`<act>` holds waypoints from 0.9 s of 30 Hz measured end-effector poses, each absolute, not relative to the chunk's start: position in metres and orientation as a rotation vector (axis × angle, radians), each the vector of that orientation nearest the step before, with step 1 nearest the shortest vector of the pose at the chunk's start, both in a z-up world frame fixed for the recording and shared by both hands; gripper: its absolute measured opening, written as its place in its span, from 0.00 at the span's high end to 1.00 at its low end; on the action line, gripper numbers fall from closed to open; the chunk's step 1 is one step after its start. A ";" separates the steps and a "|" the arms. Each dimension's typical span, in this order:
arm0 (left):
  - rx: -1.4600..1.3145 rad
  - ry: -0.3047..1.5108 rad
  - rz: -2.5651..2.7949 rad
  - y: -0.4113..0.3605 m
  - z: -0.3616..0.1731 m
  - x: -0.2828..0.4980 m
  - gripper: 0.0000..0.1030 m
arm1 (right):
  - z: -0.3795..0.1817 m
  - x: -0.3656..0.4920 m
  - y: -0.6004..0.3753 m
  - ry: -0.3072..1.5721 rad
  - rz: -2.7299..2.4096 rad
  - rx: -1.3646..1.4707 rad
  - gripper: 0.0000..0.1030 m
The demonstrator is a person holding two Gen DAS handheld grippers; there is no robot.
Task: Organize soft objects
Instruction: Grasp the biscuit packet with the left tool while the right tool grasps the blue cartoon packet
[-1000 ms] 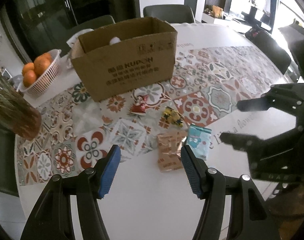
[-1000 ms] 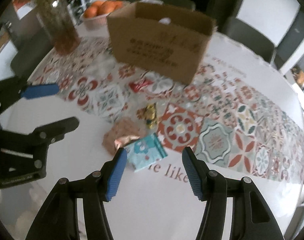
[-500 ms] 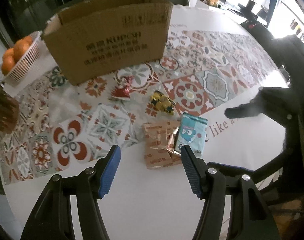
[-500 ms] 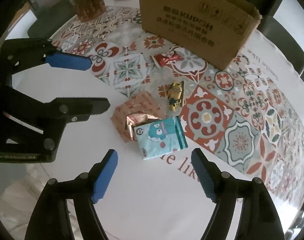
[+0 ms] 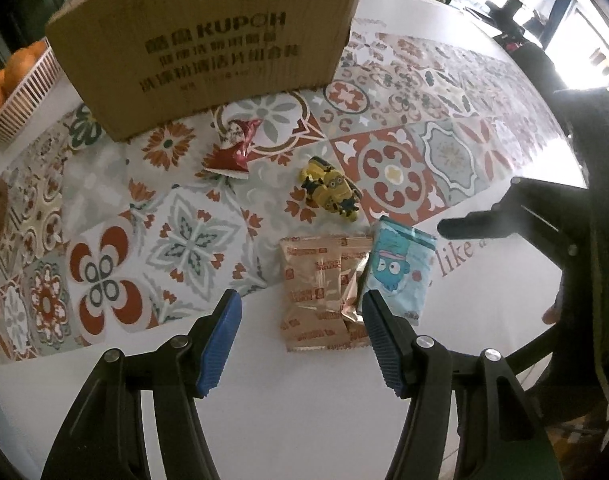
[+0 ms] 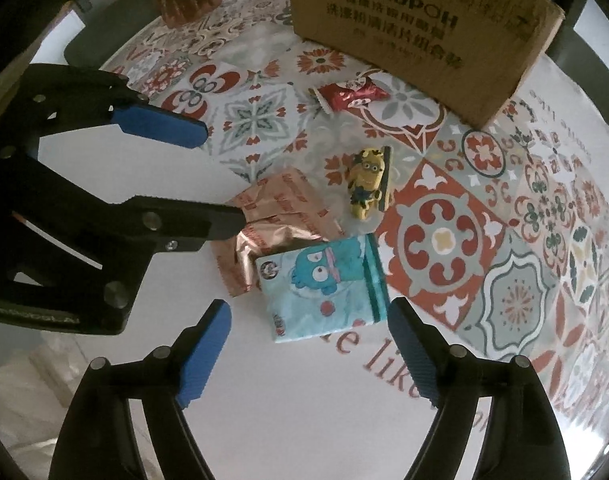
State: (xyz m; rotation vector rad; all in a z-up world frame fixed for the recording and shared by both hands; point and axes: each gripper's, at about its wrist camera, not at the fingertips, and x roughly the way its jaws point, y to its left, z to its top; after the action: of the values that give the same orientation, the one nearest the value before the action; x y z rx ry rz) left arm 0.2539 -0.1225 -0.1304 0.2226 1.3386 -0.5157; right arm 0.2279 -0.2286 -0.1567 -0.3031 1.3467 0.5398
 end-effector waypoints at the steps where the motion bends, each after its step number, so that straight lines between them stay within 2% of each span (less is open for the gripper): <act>1: 0.227 1.342 -0.515 -0.123 -0.133 0.254 0.40 | -0.158 0.228 -0.228 1.341 0.540 -0.315 0.15; 3: 0.224 1.350 -0.519 -0.124 -0.136 0.255 0.40 | -0.161 0.229 -0.226 1.340 0.552 -0.339 0.07; 27: 0.120 1.440 -0.512 -0.134 -0.178 0.278 0.42 | -0.206 0.256 -0.215 1.368 0.554 -0.326 0.07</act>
State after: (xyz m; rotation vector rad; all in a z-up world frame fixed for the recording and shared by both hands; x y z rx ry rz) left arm 0.2783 -0.1343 -0.1778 0.1203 1.4402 -0.5122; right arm 0.2555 -0.2151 -0.2062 -0.3255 1.3675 0.5541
